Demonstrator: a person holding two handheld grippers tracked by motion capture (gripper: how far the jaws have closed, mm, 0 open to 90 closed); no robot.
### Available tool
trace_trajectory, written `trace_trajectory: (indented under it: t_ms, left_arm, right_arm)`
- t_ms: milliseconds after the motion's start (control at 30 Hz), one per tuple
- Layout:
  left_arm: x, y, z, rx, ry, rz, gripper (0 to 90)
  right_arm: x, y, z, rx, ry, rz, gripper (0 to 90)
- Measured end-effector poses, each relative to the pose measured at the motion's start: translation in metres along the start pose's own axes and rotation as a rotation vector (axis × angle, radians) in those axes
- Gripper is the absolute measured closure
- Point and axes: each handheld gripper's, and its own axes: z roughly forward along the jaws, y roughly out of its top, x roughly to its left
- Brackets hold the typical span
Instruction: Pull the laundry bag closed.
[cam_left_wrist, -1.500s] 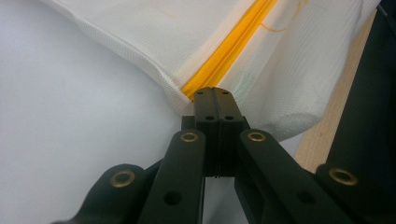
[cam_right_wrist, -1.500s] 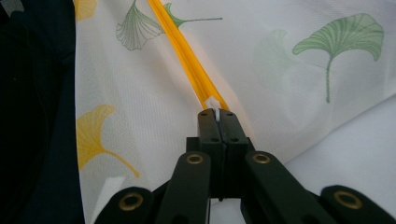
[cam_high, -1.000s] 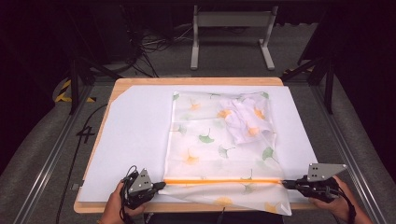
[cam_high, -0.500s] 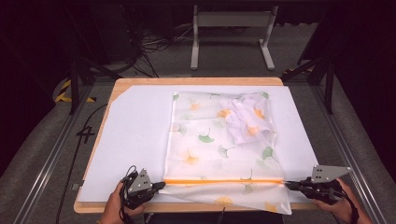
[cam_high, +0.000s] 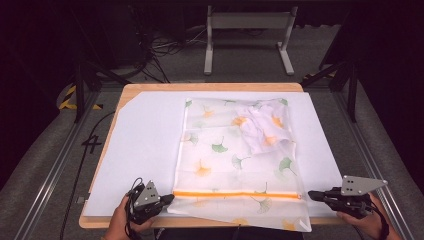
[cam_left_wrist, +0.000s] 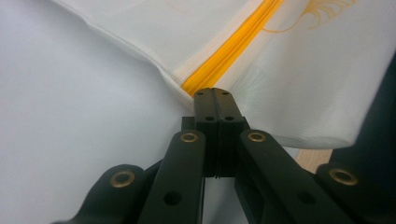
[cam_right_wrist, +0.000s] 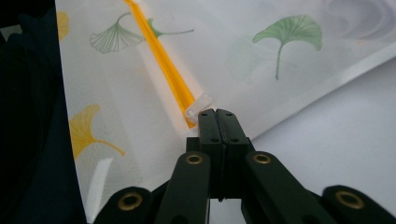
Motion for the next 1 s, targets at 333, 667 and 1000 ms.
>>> trace_trajectory:
  t_ms: [333, 667, 1000]
  left_arm:
    - [-0.003, 0.0, -0.001, -0.005, 0.001, 0.026, 90.0]
    - [0.0, -0.001, -0.014, -0.055, 0.041, 0.036, 83.0]
    - [0.013, -0.008, -0.028, -0.1, 0.13, -0.01, 71.0]
  right_arm:
    - [0.0, 0.005, 0.001, -0.002, -0.041, 0.003, 89.8]
    - [-0.003, 0.008, -0.005, -0.037, -0.13, 0.021, 85.1]
    - [-0.005, 0.006, -0.006, -0.048, -0.249, 0.031, 70.1]
